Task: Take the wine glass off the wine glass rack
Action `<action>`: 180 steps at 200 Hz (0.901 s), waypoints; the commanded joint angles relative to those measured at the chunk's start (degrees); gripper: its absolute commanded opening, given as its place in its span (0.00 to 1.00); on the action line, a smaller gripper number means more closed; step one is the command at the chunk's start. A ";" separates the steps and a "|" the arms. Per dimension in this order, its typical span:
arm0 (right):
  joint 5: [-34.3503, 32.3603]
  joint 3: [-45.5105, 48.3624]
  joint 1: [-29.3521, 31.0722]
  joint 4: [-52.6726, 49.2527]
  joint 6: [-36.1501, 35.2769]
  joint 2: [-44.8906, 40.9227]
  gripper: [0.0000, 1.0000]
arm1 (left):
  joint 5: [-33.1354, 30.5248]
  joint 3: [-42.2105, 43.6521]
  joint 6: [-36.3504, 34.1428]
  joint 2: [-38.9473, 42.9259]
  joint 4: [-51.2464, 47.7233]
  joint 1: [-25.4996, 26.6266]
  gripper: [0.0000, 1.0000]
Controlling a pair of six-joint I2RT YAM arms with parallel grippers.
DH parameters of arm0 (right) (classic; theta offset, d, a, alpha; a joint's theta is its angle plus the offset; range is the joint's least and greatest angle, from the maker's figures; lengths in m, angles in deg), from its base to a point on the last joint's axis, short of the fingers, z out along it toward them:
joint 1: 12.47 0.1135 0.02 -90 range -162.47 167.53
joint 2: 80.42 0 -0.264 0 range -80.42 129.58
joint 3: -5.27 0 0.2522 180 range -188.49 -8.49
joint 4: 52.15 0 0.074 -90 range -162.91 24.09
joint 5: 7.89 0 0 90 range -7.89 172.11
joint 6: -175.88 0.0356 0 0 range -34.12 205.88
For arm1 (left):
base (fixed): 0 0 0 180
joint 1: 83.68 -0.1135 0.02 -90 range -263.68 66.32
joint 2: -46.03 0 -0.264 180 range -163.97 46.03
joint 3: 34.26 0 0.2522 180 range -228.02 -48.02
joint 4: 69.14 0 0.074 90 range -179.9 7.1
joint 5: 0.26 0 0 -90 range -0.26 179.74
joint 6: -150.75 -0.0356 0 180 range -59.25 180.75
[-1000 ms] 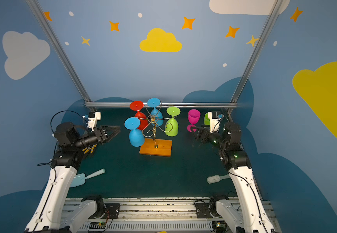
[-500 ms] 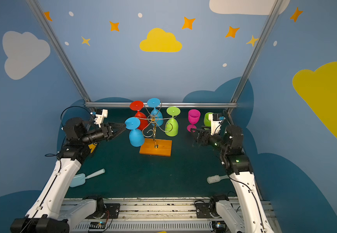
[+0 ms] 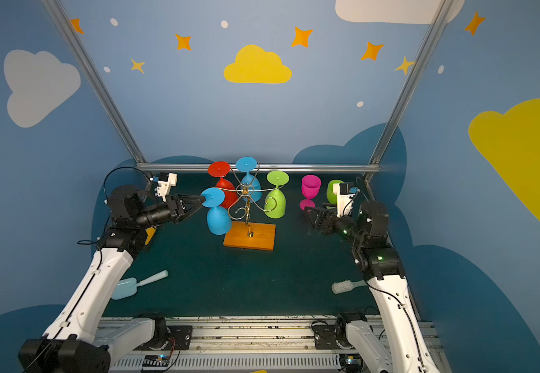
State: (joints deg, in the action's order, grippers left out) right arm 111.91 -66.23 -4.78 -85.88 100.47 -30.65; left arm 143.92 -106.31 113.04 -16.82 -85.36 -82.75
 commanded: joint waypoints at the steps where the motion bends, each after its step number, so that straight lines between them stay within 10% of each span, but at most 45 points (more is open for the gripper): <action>1: -0.06 0.53 0.32 -0.05 0.26 -0.56 0.79 | 0.13 -1.35 -0.70 -0.29 1.32 0.30 0.35; 180: -0.45 0.68 0.49 -0.49 0.20 -0.91 0.79 | 0.46 -2.95 -0.10 -1.54 0.92 0.30 0.22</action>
State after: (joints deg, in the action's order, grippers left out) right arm 111.74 -66.23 -4.48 -86.07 100.52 -30.65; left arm 143.92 -107.57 113.09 -17.96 -85.38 -82.64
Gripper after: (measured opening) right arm 0.791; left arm 0.221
